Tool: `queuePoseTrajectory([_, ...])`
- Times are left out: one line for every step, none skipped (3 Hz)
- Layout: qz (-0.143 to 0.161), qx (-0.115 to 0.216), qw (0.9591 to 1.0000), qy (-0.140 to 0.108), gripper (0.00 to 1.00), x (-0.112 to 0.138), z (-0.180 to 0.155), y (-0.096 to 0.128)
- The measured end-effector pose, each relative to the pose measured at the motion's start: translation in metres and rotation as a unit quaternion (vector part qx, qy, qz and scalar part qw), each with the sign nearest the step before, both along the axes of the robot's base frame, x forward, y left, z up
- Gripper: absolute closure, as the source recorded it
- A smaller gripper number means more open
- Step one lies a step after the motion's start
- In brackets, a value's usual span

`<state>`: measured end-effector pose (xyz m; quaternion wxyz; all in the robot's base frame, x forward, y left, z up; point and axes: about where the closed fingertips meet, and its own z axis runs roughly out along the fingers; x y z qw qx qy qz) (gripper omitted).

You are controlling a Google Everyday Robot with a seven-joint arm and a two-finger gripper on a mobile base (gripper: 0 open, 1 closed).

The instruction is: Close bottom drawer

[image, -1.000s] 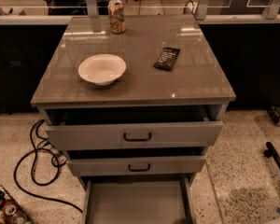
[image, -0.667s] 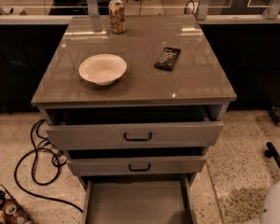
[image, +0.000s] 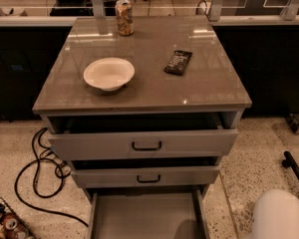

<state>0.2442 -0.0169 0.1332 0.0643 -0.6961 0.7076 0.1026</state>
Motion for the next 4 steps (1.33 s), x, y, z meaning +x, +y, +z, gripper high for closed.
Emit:
queuePoseTrajectory([-0.004,-0.017,0.9998,-0.005,1.0,0.007,-0.013,-0.005])
queuePoseTrajectory([-0.011,-0.026,0.9995,-0.015,1.0,0.019,-0.018,-0.011])
queuePoseTrajectory([-0.014,-0.021,0.9989,-0.04,1.0,0.042,-0.01,-0.006])
queuePoseTrajectory([-0.014,-0.019,0.9987,-0.046,1.0,0.047,-0.007,-0.003])
